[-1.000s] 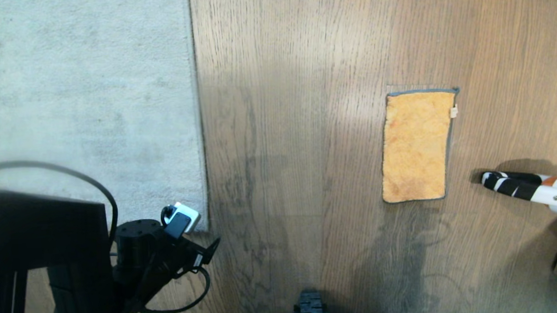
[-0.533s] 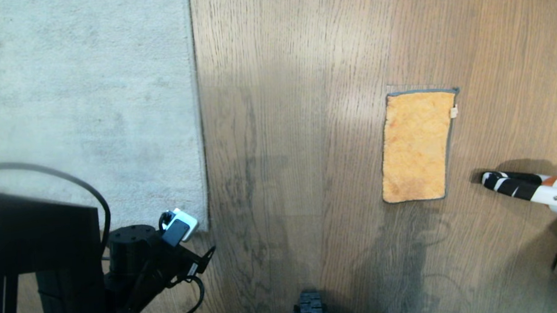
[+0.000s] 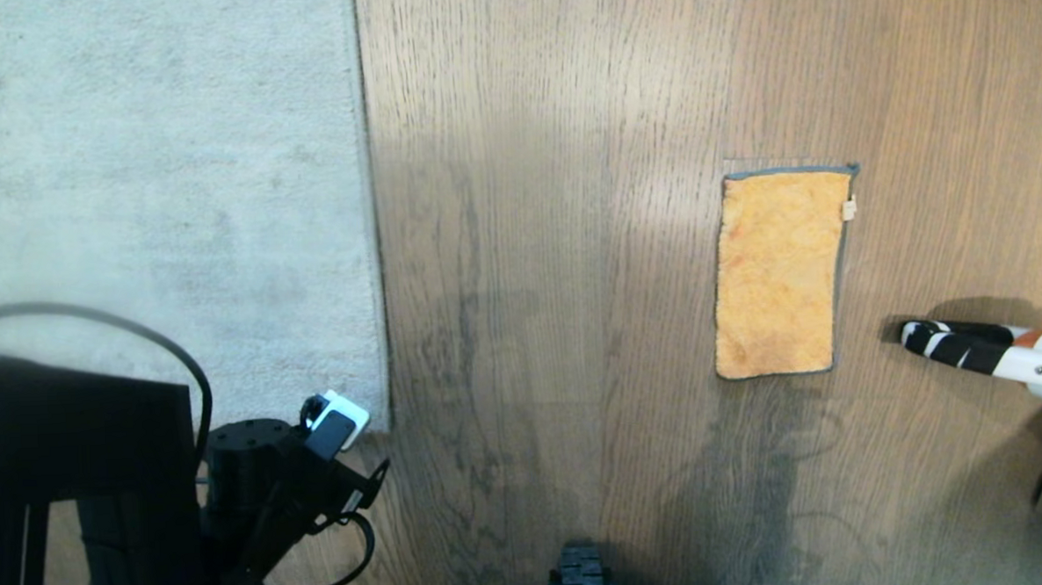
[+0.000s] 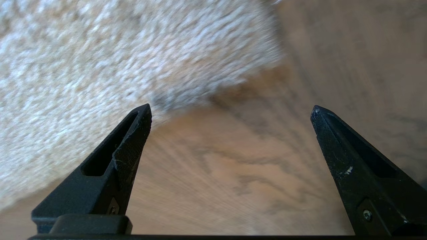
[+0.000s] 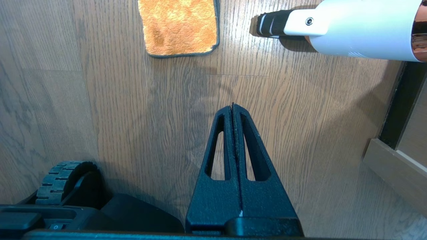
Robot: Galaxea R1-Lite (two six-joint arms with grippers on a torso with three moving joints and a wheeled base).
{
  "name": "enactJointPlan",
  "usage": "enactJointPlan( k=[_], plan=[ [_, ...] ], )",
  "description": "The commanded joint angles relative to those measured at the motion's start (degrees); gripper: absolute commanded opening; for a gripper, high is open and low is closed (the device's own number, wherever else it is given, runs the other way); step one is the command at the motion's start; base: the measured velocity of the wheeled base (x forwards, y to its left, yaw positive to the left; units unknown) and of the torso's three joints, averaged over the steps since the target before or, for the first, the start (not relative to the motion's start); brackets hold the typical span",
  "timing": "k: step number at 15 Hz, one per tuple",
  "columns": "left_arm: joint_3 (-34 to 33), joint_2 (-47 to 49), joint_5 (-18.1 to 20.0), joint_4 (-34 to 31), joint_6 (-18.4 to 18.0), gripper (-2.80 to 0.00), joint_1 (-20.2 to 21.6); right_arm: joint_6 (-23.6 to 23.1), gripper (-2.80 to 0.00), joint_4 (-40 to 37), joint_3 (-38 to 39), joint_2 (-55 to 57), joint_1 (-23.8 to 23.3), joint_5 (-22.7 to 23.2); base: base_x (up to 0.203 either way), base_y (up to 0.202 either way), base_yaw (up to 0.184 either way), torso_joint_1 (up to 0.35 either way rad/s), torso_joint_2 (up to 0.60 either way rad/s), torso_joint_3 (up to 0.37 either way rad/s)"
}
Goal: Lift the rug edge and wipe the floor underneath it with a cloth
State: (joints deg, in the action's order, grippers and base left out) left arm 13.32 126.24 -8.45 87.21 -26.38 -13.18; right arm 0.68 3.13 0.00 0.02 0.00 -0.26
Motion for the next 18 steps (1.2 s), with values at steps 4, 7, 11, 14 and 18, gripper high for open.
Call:
enactJointPlan(
  k=[4, 7, 11, 14, 18],
  plan=[
    [2.99, 1.88, -0.78, 2.74, -1.29, 0.00, 1.05, 0.02, -2.80, 0.04, 0.00, 0.06, 0.00, 0.00, 0.000, 0.000, 0.000, 0.000, 0.00, 0.000],
    [4.14, 2.87, -0.86, 2.74, -1.30, 0.00, 0.97, 0.02, -2.80, 0.04, 0.00, 0.06, 0.00, 0.00, 0.000, 0.000, 0.000, 0.000, 0.00, 0.000],
    [6.13, 3.40, -0.78, 2.74, -1.25, 0.00, 0.96, 0.02, -2.80, 0.02, 0.00, -0.02, 0.00, 0.00, 0.000, 0.000, 0.000, 0.000, 0.00, 0.000],
    [6.44, 3.33, -0.78, 2.74, -1.05, 0.00, 0.96, 0.02, -2.80, 0.04, 0.00, 0.06, 0.00, 0.00, 0.000, 0.000, 0.000, 0.000, 0.00, 0.000],
    [8.11, 2.89, -0.85, 2.74, -1.20, 0.00, 0.90, 0.02, -2.80, -0.04, 0.00, 0.06, 0.00, 0.00, 0.000, 0.000, 0.000, 0.000, 0.00, 0.000]
  ],
)
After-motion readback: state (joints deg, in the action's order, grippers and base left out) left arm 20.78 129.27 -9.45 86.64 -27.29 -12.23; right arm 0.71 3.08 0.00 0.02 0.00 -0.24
